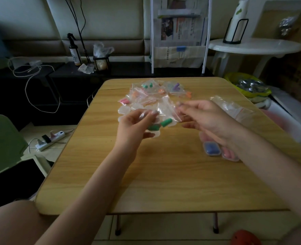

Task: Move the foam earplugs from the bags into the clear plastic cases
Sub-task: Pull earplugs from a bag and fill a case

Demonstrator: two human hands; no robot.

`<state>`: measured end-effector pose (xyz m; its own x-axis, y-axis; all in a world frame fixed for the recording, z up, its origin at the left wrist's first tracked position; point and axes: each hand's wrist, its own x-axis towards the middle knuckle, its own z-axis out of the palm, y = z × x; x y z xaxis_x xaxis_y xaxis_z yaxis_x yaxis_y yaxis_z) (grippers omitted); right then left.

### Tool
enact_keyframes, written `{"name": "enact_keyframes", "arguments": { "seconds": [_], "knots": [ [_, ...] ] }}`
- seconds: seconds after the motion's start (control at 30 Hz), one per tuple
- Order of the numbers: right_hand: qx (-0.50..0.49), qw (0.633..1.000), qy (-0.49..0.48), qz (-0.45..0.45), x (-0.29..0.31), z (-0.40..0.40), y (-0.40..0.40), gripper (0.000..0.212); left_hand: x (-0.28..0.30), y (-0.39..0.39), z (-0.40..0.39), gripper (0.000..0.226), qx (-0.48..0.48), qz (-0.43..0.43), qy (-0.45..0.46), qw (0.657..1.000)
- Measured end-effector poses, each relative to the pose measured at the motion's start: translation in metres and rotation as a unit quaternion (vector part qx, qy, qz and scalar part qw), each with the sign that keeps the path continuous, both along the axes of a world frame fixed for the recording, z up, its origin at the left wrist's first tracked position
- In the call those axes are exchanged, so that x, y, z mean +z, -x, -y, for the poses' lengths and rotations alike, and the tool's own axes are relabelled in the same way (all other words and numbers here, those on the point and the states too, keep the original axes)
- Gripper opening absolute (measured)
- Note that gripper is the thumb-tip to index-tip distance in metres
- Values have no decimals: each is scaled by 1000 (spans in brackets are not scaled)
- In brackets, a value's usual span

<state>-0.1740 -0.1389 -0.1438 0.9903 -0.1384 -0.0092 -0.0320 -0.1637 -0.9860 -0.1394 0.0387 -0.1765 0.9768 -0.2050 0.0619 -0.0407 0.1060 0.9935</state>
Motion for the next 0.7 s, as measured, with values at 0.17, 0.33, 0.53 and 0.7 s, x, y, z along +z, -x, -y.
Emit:
{"name": "enact_keyframes", "arguments": {
  "seconds": [0.17,0.33,0.53,0.7],
  "knots": [
    [-43,997,-62,6,-2,0,-4,16,2,1,2,15,10,17,-20,1000],
    [-93,989,-116,5,-6,3,-6,11,-4,-3,-1,23,91,13,11,996],
    [-87,993,47,68,-3,-13,9,16,3,9,11,22,78,170,-61,980],
    [-54,959,219,170,-7,-25,11,21,-2,17,24,14,-9,147,-36,988]
  ]
}}
